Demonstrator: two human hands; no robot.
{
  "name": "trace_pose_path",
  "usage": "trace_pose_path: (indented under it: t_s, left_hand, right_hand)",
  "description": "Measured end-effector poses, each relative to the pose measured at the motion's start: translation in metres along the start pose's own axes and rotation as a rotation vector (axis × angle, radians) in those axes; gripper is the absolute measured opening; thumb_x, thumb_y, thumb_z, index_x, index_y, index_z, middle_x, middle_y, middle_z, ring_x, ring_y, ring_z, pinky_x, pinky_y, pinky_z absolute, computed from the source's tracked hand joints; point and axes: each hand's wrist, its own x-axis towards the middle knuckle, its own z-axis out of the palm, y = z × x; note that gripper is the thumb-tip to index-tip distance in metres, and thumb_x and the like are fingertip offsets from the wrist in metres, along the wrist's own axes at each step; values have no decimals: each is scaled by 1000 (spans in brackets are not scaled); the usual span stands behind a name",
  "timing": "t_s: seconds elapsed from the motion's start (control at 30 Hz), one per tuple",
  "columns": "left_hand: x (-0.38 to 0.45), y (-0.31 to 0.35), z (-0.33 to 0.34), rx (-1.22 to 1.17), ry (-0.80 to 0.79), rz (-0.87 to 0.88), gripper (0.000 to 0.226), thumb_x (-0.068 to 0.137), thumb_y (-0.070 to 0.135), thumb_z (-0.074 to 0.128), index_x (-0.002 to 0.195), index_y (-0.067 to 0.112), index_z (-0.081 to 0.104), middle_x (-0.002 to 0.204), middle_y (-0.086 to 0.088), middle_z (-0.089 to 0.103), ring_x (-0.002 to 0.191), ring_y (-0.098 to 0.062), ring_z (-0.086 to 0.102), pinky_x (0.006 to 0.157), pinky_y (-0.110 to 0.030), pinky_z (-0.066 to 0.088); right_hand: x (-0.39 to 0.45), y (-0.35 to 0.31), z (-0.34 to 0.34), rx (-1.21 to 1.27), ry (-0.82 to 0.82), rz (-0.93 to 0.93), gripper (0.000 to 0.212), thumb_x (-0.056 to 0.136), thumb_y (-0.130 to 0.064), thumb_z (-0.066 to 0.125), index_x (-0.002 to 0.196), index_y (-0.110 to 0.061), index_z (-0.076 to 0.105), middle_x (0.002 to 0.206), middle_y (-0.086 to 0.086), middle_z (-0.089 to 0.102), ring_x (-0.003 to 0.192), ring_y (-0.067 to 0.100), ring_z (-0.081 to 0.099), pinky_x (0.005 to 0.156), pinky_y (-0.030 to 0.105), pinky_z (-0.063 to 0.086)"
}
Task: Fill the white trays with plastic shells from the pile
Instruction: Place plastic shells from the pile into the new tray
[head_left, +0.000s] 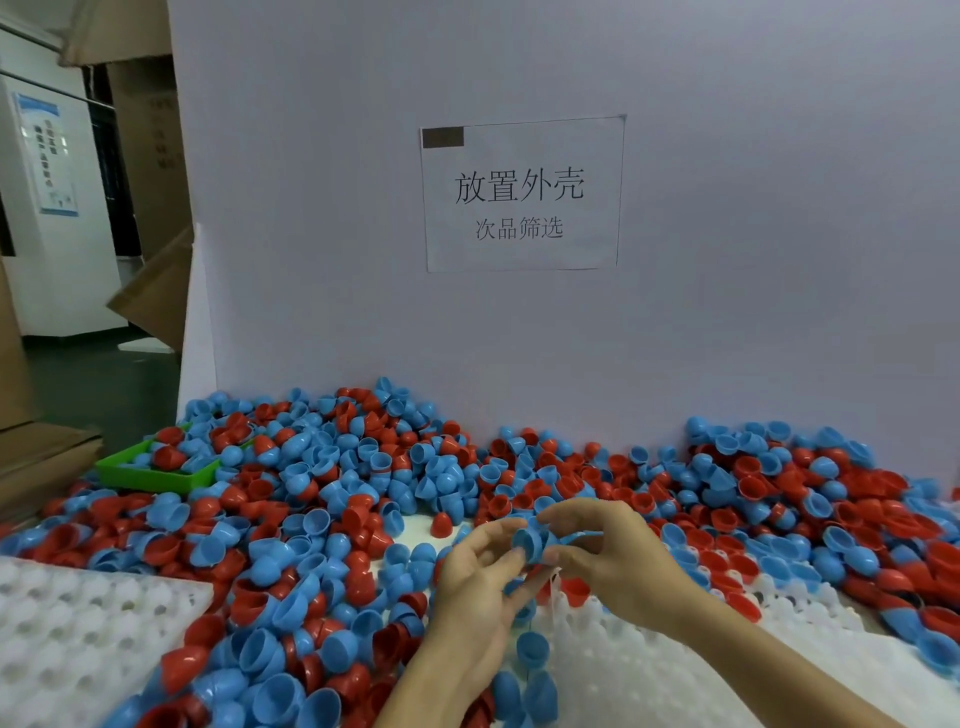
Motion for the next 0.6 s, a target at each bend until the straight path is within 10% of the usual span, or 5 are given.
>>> trace_pose_path:
  t_s: [0.27,0.43,0.6]
  left_hand:
    - [0,-2,0,238,133,50,17,97,0,59,92,7,73,83,-10,76,76,-27,75,61,-33,59]
    - [-8,-2,16,12,-104,-186,28,104,17,49,109,4,73,105,-18,75,97,-31,74,75,-42,61]
    - [-11,-1,16,277,-145,-162,17,101,7,54,110,6,69,89,-13,74,72,-20,70,62,-30,56]
  right_hand:
    - [-6,0,-7,17,-40,6,29,91,-18,71,110,-39,66,114,-19,64,97,0,67,82,18,57]
    - [-13,-1,-2,-248,-65,-96,32,84,-20,78,108,-40,70,97,-26,66,94,-10,58,74,10,49]
    - [-23,0,-5,-237,-25,-146,50,85,-32,76,128,-43,53,114,-28,51,101,-5,54,84,11,47]
